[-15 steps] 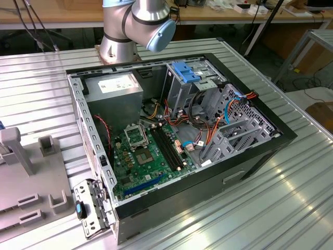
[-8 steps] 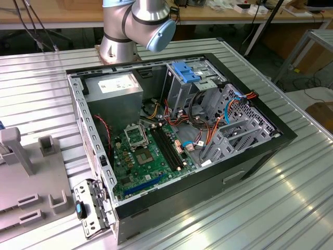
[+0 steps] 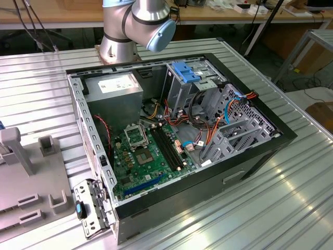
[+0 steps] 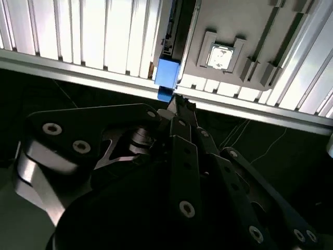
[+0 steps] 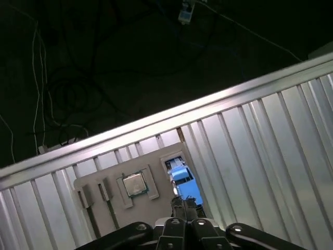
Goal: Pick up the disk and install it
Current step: 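Pick up the disk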
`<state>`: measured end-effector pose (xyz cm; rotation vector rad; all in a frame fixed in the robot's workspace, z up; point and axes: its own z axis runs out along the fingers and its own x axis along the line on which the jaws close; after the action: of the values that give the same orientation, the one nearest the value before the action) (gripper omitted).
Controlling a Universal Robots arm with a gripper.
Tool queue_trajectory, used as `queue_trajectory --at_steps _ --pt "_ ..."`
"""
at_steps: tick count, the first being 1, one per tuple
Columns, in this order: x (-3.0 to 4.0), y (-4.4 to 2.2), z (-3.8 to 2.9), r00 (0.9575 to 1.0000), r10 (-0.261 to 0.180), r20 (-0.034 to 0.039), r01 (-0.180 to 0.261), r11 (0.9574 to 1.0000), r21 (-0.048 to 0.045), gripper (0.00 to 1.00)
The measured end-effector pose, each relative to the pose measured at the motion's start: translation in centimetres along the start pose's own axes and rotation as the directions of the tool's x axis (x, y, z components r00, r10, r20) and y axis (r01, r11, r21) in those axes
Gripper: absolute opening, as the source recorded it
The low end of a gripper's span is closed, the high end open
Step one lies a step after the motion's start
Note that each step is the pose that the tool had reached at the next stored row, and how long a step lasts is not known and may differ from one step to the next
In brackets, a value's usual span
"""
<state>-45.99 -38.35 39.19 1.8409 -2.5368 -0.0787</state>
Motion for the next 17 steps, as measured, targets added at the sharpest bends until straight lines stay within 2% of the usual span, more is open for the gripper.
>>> queue_trajectory --at_steps 1,4,8,9,11,12,13,14,15,16,17 --pt "0.00 0.00 0.00 0.9995 -0.033 -0.0015 0.033 0.9995 -0.0008 0.11" --pt "0.00 0.00 0.00 0.9962 -0.087 -0.0038 0.087 0.9962 -0.0023 0.11" --pt "0.00 0.00 0.00 0.9857 -0.168 -0.0071 0.168 0.9857 -0.0047 0.11" --pt "0.00 0.00 0.00 0.9797 -0.201 -0.0084 0.200 0.9797 -0.0058 0.11" --pt "0.00 0.00 0.00 0.9718 -0.235 -0.0097 0.235 0.9719 -0.0070 0.11" --pt "0.00 0.00 0.00 0.9649 -0.262 -0.0108 0.262 0.9649 -0.0079 0.11" --pt "0.00 0.00 0.00 0.9602 -0.279 -0.0114 0.279 0.9602 -0.0085 0.11" --pt "0.00 0.00 0.00 0.9530 -0.303 -0.0123 0.303 0.9530 -0.0096 0.11" --pt "0.00 0.00 0.00 0.9482 -0.317 -0.0128 0.317 0.9483 -0.0100 0.11" --pt "0.00 0.00 0.04 0.9353 -0.354 -0.0141 0.353 0.9354 -0.0113 0.11" --pt "-0.03 -0.02 0.10 0.9320 -0.362 -0.0171 0.362 0.9322 -0.0122 0.11"
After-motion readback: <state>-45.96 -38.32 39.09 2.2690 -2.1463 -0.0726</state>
